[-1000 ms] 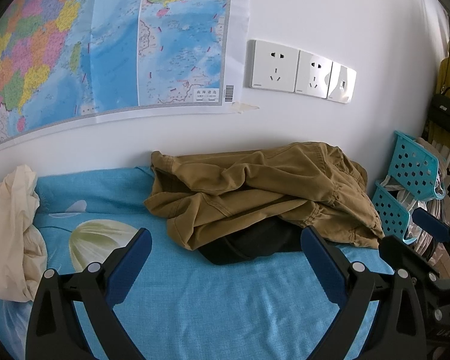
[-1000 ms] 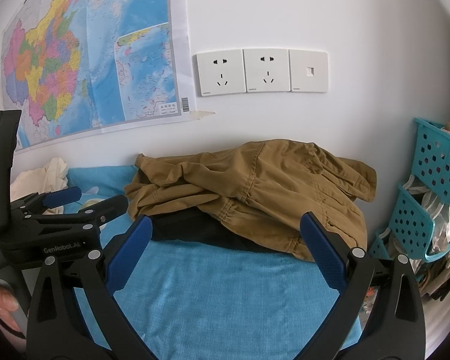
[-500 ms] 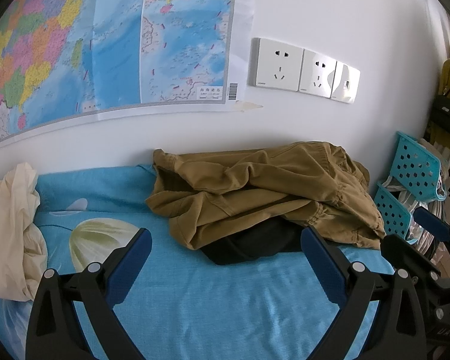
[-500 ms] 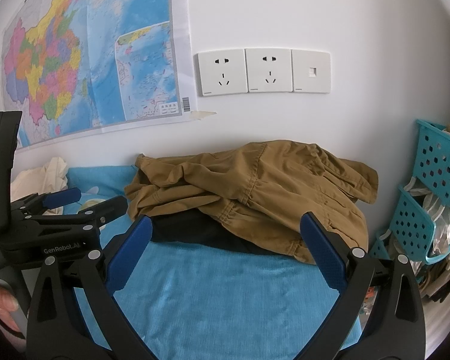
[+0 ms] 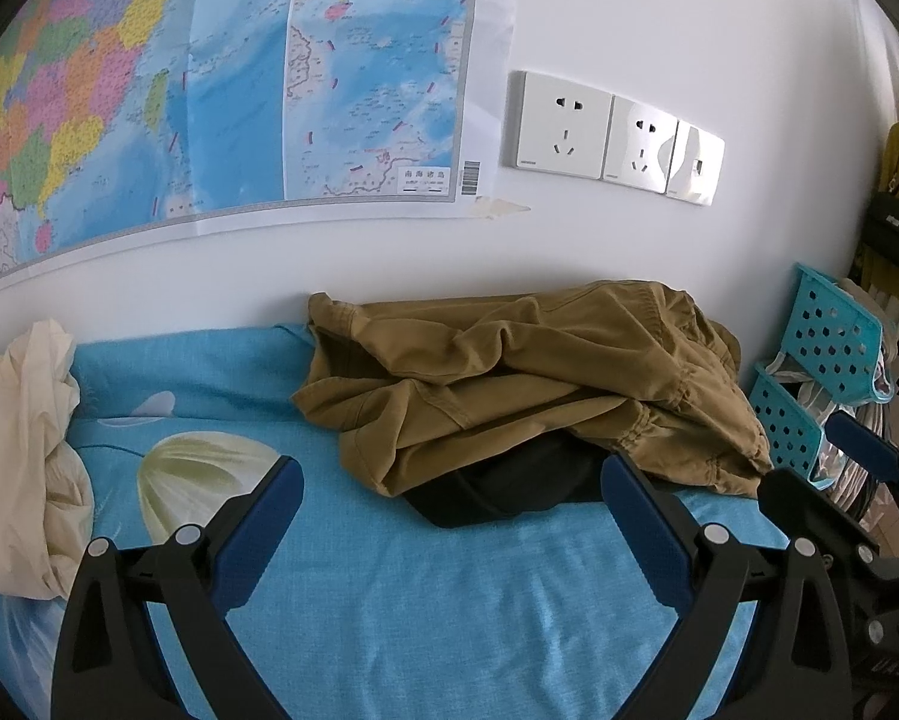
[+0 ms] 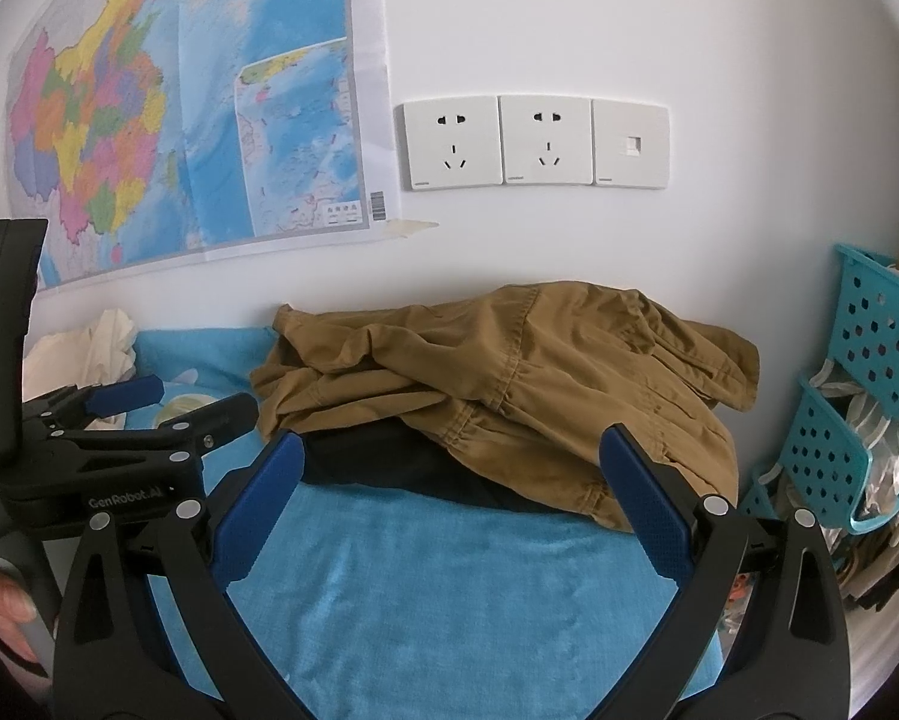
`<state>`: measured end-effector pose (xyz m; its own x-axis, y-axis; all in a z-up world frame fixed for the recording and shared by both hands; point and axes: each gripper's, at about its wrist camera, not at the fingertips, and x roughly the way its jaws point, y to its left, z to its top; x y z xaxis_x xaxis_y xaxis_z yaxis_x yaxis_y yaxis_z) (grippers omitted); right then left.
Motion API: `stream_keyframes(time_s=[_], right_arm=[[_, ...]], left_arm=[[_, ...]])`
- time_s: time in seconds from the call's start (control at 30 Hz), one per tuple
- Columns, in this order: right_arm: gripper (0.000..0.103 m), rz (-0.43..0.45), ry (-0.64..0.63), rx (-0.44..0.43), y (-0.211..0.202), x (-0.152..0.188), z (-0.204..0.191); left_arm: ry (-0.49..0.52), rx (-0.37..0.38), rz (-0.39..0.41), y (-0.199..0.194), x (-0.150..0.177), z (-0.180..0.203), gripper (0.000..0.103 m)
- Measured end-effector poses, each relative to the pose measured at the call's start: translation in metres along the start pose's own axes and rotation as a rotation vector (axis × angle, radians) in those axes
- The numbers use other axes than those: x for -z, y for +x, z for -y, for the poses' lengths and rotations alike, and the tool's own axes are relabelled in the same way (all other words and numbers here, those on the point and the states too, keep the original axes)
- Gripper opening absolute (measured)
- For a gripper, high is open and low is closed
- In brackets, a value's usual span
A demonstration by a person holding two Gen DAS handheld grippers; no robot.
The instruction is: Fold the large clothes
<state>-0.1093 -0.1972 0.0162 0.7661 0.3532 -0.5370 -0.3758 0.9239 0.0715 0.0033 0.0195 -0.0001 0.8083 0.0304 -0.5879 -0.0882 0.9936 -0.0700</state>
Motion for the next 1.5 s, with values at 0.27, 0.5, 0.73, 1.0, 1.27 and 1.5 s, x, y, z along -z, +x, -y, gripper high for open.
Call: stream_keyframes(time_s=[0.27,0.5,0.73,1.0,1.27,1.5], right_arm=[[0.097,-0.010,-0.029,-0.005,0.006,-0.003,-0.005],[0.098,-0.043,-0.089,-0.027,0.027,-0.013,-0.015],[0.097,-0.114,-0.303,-0.027,0.088,-0.036,-0.049],[0.097,-0.237,-0.549,0.001,0.178,-0.043,-0.087],[0.026,-0.281,-0.541,0.015,0.211,-0.062,-0.081],[0.072,-0.282,-0.712,0.017,0.219,-0.050,-0.103]], left_arm=[[-0.008,-0.004,-0.011,0.004,-0.001,-0.006,0.096],[-0.014,-0.026,-0.045,0.017,-0.002,-0.020,0.096],[-0.108,-0.081,-0.118,0.046,-0.002,-0.068,0.096],[-0.163,-0.112,-0.187,0.074,0.004,-0.112,0.096],[-0.182,-0.080,-0.240,0.098,0.010,-0.127,0.096],[-0.167,-0.040,-0.256,0.113,0.012,-0.125,0.096]])
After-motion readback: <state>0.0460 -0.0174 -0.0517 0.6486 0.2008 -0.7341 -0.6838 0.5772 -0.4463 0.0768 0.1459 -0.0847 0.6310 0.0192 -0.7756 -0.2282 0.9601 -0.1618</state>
